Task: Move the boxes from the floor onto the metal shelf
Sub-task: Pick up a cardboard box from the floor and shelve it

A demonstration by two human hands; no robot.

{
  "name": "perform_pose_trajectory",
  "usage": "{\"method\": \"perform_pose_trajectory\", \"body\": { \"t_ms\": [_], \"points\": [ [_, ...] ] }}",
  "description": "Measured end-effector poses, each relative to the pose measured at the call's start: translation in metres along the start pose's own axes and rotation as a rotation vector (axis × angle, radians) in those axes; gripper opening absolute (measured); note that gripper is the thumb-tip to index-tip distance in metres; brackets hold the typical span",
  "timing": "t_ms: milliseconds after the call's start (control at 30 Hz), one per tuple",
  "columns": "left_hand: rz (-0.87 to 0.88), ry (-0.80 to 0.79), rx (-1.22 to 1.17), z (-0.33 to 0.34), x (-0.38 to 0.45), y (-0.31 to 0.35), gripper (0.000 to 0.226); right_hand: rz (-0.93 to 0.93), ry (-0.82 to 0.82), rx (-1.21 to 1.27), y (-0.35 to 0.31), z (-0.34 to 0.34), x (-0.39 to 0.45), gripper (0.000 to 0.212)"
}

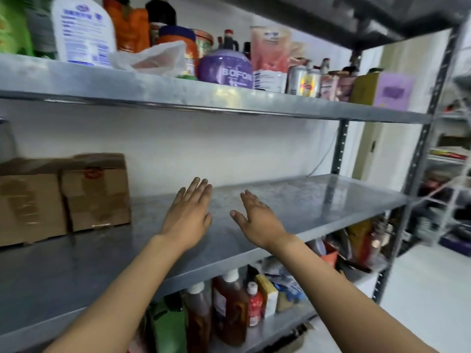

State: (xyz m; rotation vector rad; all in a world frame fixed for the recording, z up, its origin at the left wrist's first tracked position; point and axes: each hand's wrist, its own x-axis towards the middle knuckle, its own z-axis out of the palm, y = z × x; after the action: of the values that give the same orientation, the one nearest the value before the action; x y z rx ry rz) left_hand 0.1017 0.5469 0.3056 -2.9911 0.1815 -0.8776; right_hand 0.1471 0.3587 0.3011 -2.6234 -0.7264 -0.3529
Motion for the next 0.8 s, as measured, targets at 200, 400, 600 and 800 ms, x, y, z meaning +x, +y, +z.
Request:
{"method": "perform_pose_trajectory", "body": {
  "t_ms": [200,400,600,800],
  "points": [
    [0.103,-0.105,-0.070,0.023,0.006,0.071,0.069,0.091,0.043,-0.038,0.049,-0.008,-0.051,0.069],
    [0.229,-0.106,-0.095,0.045,0.006,0.141,0.071,0.149,0.106,-0.147,0.108,-0.018,-0.095,0.068],
    [0.348,-0.102,-0.195,0.076,-0.003,0.204,0.068,0.203,0.141,-0.188,0.159,-0.022,-0.144,0.069],
    [0.460,-0.144,-0.164,0.115,-0.021,0.258,0.068,0.323,0.128,-0.198,0.208,-0.007,-0.209,0.064]
  ]
}}
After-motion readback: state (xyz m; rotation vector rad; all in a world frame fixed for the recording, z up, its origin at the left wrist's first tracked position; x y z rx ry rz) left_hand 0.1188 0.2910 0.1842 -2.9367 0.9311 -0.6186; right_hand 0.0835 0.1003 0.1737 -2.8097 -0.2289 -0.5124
